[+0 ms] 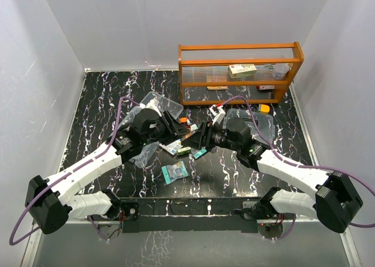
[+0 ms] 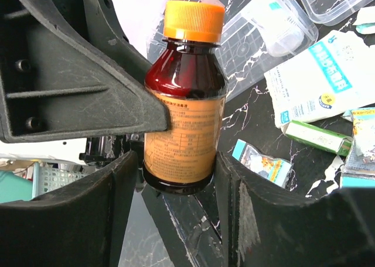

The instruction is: Organize the medicine kit

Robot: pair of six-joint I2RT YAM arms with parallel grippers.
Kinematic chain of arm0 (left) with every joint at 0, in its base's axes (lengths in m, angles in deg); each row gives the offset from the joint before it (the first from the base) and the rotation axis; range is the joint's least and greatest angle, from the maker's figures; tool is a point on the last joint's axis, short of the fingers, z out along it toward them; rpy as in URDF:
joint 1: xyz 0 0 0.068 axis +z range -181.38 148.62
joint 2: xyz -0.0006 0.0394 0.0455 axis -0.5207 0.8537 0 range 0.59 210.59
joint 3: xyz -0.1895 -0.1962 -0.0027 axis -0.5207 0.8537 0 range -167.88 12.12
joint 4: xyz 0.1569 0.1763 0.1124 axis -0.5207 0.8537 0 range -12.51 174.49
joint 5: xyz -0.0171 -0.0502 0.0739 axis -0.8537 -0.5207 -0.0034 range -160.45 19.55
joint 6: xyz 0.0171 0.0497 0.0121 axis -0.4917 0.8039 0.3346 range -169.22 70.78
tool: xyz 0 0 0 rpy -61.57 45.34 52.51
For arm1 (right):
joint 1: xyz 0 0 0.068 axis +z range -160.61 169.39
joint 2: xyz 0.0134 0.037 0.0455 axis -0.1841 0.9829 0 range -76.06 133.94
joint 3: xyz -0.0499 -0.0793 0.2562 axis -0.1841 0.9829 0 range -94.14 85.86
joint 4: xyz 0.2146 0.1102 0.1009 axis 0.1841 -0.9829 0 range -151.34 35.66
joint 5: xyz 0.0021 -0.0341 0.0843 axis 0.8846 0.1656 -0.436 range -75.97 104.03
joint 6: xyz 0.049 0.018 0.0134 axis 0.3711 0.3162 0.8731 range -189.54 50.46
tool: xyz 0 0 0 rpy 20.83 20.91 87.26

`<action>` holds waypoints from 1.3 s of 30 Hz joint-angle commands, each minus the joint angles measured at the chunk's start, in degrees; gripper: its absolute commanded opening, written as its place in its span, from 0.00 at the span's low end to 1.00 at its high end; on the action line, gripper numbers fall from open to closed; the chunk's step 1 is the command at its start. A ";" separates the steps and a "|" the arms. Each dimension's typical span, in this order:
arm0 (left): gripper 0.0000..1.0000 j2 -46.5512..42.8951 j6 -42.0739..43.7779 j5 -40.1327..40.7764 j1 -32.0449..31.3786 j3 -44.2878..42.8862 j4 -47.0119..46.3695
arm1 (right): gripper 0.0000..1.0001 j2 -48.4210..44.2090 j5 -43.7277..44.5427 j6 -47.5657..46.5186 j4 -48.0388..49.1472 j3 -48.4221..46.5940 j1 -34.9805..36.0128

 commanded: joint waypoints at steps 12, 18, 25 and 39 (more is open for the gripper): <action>0.61 -2.40 -0.73 -12.87 4.38 0.46 0.06 | 0.32 0.41 -7.78 -5.34 6.60 -3.33 -0.06; 0.40 -1.32 1.84 -14.57 4.81 -0.44 2.68 | 0.32 2.31 -10.58 -8.80 2.74 -5.72 0.03; 0.51 -0.09 3.82 -13.51 5.51 -1.55 4.75 | 0.34 2.92 -10.54 -11.21 -0.66 -7.83 0.03; 0.30 -12.12 1.24 3.66 8.33 0.52 6.55 | 0.74 -6.24 5.63 -8.03 -13.85 -10.28 -0.05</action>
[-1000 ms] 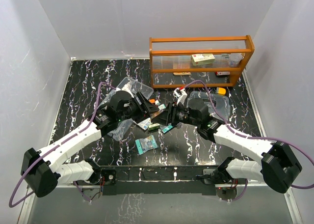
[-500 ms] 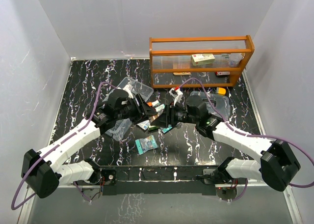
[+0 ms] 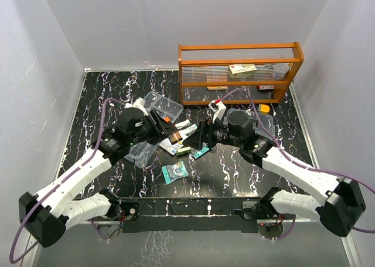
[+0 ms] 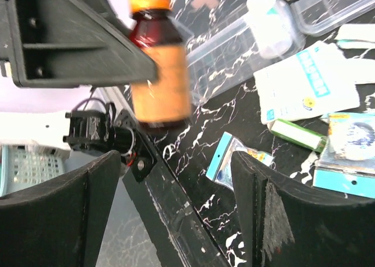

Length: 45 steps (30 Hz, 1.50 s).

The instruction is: Organize the medicine kit

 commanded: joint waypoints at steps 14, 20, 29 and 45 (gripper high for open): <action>0.30 -11.89 -1.77 41.08 2.75 0.76 8.22 | 0.73 -12.16 17.93 10.22 -3.73 2.16 0.02; 0.30 -5.98 0.85 39.77 9.22 1.74 8.22 | 0.73 -12.63 17.33 10.93 -3.53 3.14 -0.08; 0.28 0.80 0.73 23.97 15.25 6.99 2.03 | 0.73 -13.75 17.71 11.36 -3.99 4.65 0.02; 0.31 10.69 -3.27 23.60 11.96 7.24 -1.18 | 0.73 -15.25 18.33 12.60 -3.11 7.30 -0.05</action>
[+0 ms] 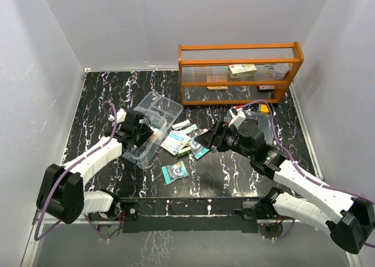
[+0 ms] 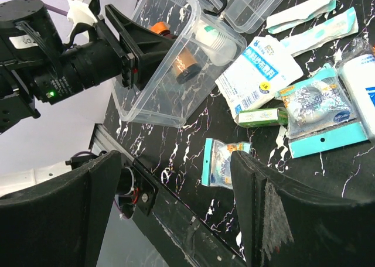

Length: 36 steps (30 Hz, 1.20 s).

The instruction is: Organize the medicine kit

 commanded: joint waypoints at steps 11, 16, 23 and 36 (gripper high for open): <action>0.40 3.92 -0.58 -3.18 -0.52 -3.06 0.57 | 0.73 -2.71 1.75 0.26 2.25 0.28 -0.05; 0.48 5.99 0.64 -5.18 -0.41 -3.91 0.01 | 0.73 -3.41 2.00 0.16 1.76 0.21 0.04; 0.68 5.01 2.43 -5.86 0.01 -4.10 0.80 | 0.73 -4.17 2.33 -0.12 1.32 0.19 -0.03; 0.40 6.08 7.18 -12.80 1.16 -3.45 -2.10 | 0.73 -3.84 2.30 -0.22 1.24 0.45 0.06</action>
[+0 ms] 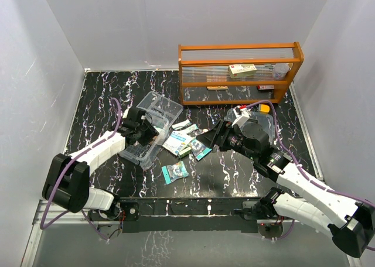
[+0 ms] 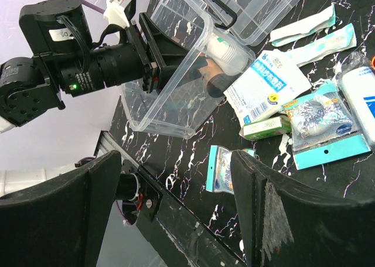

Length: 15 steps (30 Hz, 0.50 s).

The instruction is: Organize the medicine kit

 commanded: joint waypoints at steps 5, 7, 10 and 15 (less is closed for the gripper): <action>0.46 -1.84 3.84 -1.81 0.24 -2.19 3.50 | 0.73 -0.20 1.26 -0.20 0.99 0.06 0.00; 0.49 -3.07 4.99 -1.04 0.30 -2.95 5.41 | 0.73 -0.04 1.71 -0.11 0.39 -0.05 0.03; 0.53 -5.09 8.56 -0.06 0.26 -5.73 9.69 | 0.73 0.15 3.55 0.24 -1.27 -0.34 0.00; 0.57 -7.82 15.78 -0.20 0.23 -13.06 15.55 | 0.72 0.17 7.70 3.06 -4.58 -0.65 0.01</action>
